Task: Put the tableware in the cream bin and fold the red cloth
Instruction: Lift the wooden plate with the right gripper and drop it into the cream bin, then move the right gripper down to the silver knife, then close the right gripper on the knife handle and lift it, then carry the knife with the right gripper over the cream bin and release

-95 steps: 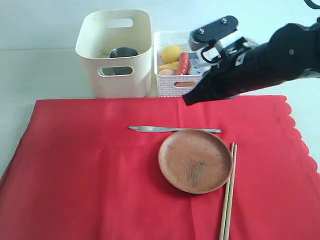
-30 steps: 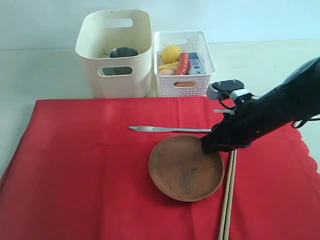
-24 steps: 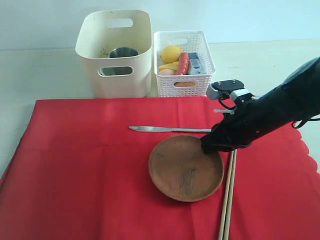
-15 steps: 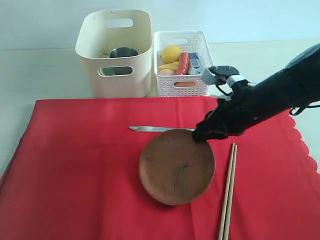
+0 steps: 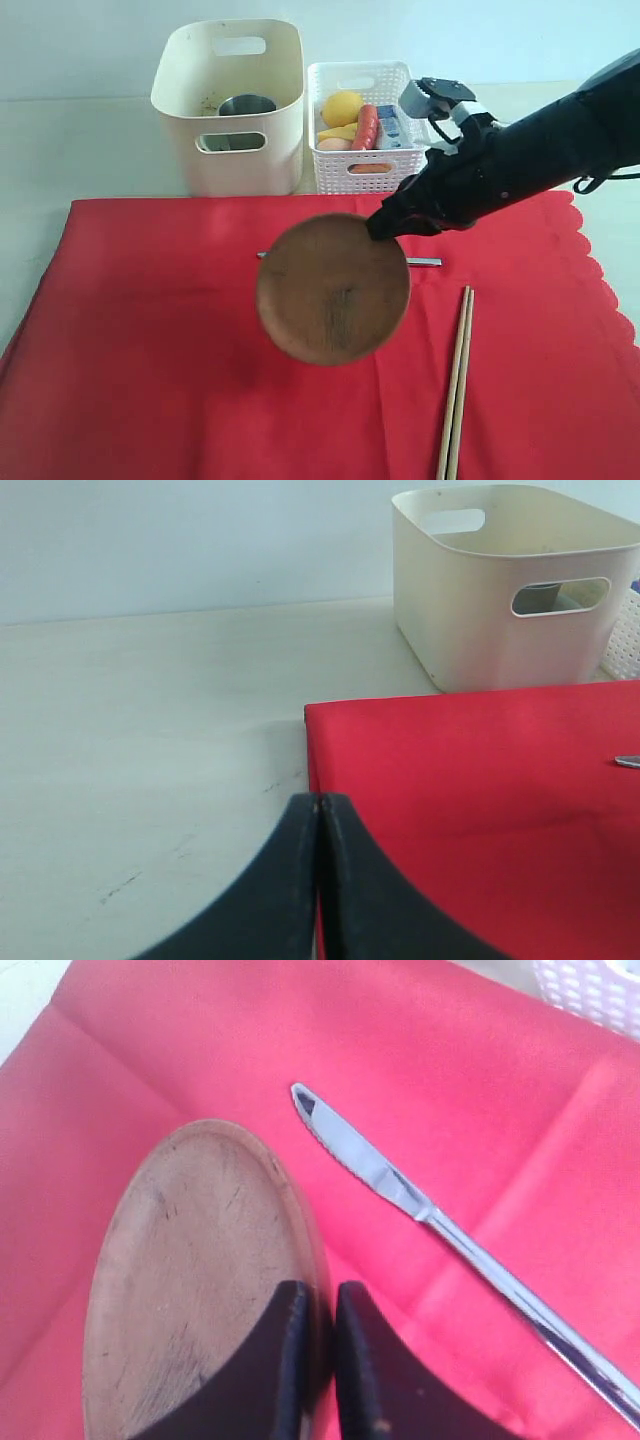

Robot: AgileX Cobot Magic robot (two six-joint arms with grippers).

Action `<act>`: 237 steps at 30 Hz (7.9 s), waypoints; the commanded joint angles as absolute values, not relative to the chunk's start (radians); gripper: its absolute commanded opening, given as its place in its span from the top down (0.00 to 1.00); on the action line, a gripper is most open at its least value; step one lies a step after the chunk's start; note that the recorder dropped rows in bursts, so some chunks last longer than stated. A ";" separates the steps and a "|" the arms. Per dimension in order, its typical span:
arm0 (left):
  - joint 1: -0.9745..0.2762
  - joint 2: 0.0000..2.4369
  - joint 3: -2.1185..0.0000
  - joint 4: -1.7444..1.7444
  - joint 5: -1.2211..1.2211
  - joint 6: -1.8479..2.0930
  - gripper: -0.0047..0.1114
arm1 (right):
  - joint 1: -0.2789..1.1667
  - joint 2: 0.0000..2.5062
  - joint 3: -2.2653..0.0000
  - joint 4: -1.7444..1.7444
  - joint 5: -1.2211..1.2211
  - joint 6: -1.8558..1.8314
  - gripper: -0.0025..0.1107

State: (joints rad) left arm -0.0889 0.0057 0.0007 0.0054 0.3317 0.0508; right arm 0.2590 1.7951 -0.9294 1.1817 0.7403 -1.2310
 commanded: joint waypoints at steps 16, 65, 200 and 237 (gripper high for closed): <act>-0.087 0.000 0.000 0.000 0.324 0.052 0.94 | 0.256 1.993 -1.532 1.490 0.653 -1.255 0.98; -0.087 0.000 0.000 0.000 0.324 0.052 0.94 | 0.015 2.227 -1.840 1.327 1.221 -0.927 0.98; -0.087 0.000 0.000 0.000 0.324 0.052 0.94 | 0.431 1.785 -0.975 1.735 0.560 -1.952 0.98; -0.087 0.000 0.000 0.000 0.324 0.052 0.94 | 0.431 2.164 -1.622 1.744 0.573 -1.460 0.98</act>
State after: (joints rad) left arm -0.0889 0.0057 0.0007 0.0054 0.3317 0.0508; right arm 0.4331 2.1333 -1.5726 1.7341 0.5617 -1.5109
